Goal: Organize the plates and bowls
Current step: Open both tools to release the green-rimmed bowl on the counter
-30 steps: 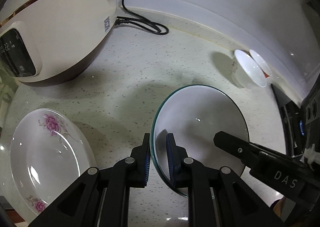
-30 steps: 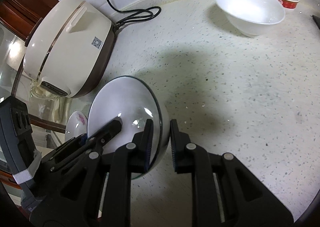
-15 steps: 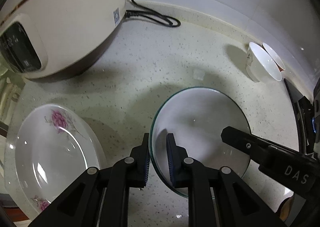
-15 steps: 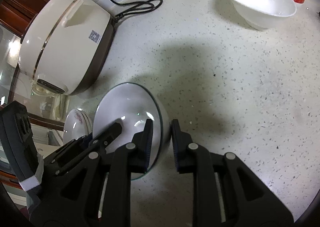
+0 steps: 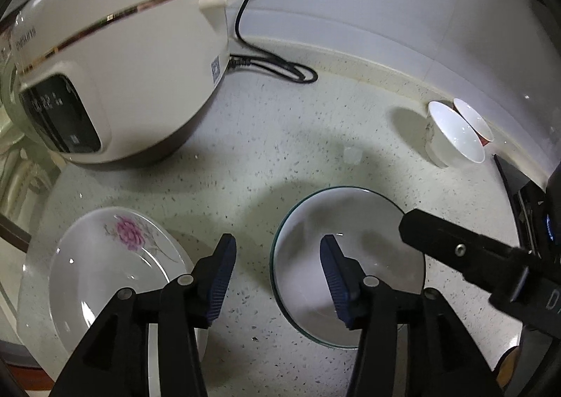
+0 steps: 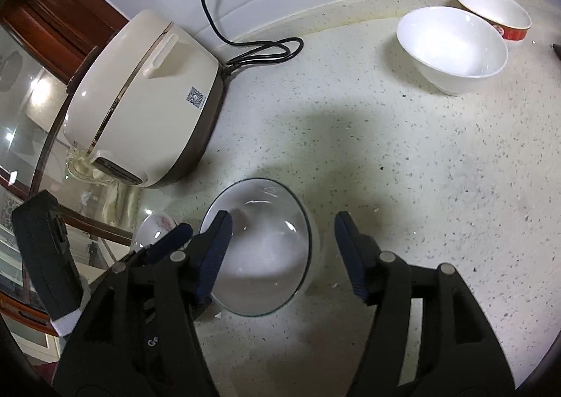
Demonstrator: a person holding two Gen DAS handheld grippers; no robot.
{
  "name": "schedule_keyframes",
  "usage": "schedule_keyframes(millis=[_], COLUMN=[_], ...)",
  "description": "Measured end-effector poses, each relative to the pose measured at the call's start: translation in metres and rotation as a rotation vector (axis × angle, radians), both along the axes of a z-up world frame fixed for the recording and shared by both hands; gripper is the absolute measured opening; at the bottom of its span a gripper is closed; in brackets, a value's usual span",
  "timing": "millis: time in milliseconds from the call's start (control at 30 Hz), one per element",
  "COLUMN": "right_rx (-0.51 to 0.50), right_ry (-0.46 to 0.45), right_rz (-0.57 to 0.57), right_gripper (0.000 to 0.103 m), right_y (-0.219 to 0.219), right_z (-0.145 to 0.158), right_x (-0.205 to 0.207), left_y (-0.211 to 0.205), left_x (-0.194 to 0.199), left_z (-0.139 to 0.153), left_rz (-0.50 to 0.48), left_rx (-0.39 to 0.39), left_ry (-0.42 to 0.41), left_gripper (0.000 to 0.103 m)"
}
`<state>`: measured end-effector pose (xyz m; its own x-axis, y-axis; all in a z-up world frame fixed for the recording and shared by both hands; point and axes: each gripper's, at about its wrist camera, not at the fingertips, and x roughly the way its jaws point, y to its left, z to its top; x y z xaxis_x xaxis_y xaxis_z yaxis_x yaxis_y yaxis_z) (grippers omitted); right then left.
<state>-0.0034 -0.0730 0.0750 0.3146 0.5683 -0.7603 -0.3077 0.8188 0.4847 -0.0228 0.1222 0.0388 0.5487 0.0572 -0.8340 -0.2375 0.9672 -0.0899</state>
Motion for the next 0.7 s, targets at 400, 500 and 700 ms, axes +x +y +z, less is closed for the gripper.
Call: schedule_keyframes(millis=[400,500,700], right_rx=[0.013,0.022,0.034], right_ry=[0.024,0.031,0.054], right_rz=[-0.034,-0.057,-0.116], right_gripper=[0.067,0.069,0.071], right_y=[-0.02,-0.03,-0.052], right_z=[-0.006,-0.007,-0.012], right_x=[-0.003,-0.001,0.005], left_y=[-0.003,-0.008,-0.022], left_x=[-0.008,-0.007,0.0], left_z=[0.007,0.009,0.012], left_rz=[0.035,0.027,0.0], left_rx=[0.041,0.04,0.035], left_ry=[-0.043,-0.047,-0.048], left_gripper=[0.056,0.056,0.056])
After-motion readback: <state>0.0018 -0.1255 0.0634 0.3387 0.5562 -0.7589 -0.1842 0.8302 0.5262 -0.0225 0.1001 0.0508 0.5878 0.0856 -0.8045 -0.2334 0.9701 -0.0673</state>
